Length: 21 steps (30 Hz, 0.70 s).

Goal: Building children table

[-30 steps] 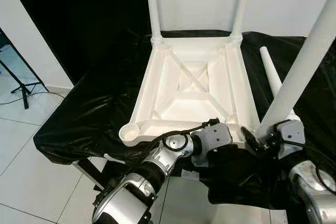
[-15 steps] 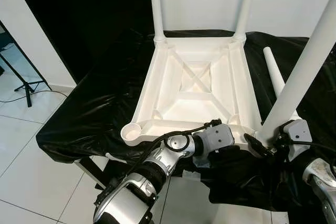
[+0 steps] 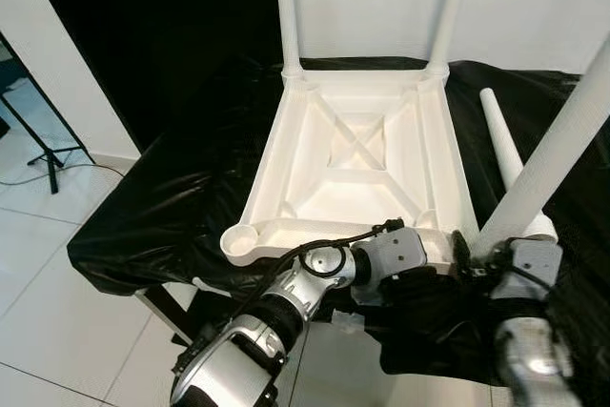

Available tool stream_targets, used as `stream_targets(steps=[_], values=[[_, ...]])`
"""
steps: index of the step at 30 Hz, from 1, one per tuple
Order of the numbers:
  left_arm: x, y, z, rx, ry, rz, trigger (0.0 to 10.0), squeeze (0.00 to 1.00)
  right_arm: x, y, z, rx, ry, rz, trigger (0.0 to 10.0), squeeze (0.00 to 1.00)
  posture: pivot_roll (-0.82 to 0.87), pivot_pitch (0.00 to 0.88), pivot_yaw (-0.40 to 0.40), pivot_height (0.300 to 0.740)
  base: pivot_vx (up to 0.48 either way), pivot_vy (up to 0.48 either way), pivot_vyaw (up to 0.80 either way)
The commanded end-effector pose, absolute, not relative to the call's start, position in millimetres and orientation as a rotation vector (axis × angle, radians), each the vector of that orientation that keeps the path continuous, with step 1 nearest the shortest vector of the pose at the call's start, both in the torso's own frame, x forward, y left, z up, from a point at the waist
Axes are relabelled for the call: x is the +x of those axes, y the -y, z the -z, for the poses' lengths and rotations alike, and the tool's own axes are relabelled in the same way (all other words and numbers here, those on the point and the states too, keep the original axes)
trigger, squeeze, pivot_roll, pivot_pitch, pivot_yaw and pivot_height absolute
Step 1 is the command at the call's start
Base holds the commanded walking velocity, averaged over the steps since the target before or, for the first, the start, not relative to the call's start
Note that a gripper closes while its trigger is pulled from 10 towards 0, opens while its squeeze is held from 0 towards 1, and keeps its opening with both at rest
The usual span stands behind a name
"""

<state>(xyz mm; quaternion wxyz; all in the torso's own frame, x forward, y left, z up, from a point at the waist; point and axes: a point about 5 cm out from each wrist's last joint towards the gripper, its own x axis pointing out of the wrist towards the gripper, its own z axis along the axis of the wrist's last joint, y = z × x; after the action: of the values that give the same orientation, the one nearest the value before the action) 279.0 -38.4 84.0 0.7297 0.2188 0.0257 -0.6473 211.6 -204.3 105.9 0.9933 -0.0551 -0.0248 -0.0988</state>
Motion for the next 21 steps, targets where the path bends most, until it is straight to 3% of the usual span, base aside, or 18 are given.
stream_targets(steps=[1, 6, 7, 8, 9, 10, 15, 16, 21], values=[[269.5, 18.1, -49.2, 0.506, -0.245, 1.436, 10.0, 0.0, 204.7, 224.8, -99.5, -0.108, 0.01, 0.35, 0.0, 0.0, 0.05, 0.0, 0.047, 0.74, 0.0, 0.0, 0.0], [269.0, 20.3, -49.9, 0.507, -0.242, 1.441, 10.0, 0.0, 208.3, 224.7, -101.2, -0.118, 0.019, 0.331, 0.0, 0.0, 0.04, 0.0, 0.046, 0.74, 0.0, 0.0, 0.0], [269.2, 20.8, -50.2, 0.507, -0.24, 1.44, 10.0, 0.0, 210.1, 220.3, -101.8, -0.131, 0.021, 0.293, 9.4, 0.0, 0.04, 0.0, 0.045, 0.74, 0.0, 0.0, 0.0], [269.4, 21.1, -50.4, 0.506, -0.24, 1.439, 10.0, 0.0, 211.6, 216.7, -102.5, -0.138, 0.023, 0.258, 10.0, 0.0, 0.04, 0.0, 0.044, 0.74, 0.0, 0.0, 0.0], [269.4, 21.2, -50.4, 0.505, -0.24, 1.438, 10.0, 0.0, 213.0, 213.8, -103.5, -0.141, 0.029, 0.226, 10.0, 0.95, 0.04, 0.0, 0.044, 0.74, 0.0, 0.0, 0.0], [269.1, 21.0, -50.1, 0.504, -0.24, 1.438, 10.0, 0.0, 214.2, 211.2, -104.5, -0.14, 0.035, 0.189, 10.0, 1.0, 0.04, 0.0, 0.044, 0.74, 0.0, 0.0, 0.0], [268.1, 20.5, -48.7, 0.502, -0.244, 1.439, 10.0, 0.0, 210.2, 203.2, -107.4, -0.155, 0.065, 0.03, 10.0, 1.0, 0.04, 0.0, 0.041, 0.74, 0.0, 0.0, 0.0], [268.7, 20.1, -48.9, 0.502, -0.245, 1.435, 10.0, 0.0, 208.7, 203.7, -107.4, -0.174, 0.07, -0.004, 10.0, 0.0, 0.04, 0.0, 0.04, 0.74, 0.0, 0.0, 0.0], [269.4, 19.8, -49.2, 0.501, -0.245, 1.432, 10.0, 0.0, 207.4, 207.6, -110.0, -0.225, 0.091, -0.073, 10.0, 0.0, 0.04, 0.0, 0.042, 0.74, 0.0, 0.0, 0.0]])
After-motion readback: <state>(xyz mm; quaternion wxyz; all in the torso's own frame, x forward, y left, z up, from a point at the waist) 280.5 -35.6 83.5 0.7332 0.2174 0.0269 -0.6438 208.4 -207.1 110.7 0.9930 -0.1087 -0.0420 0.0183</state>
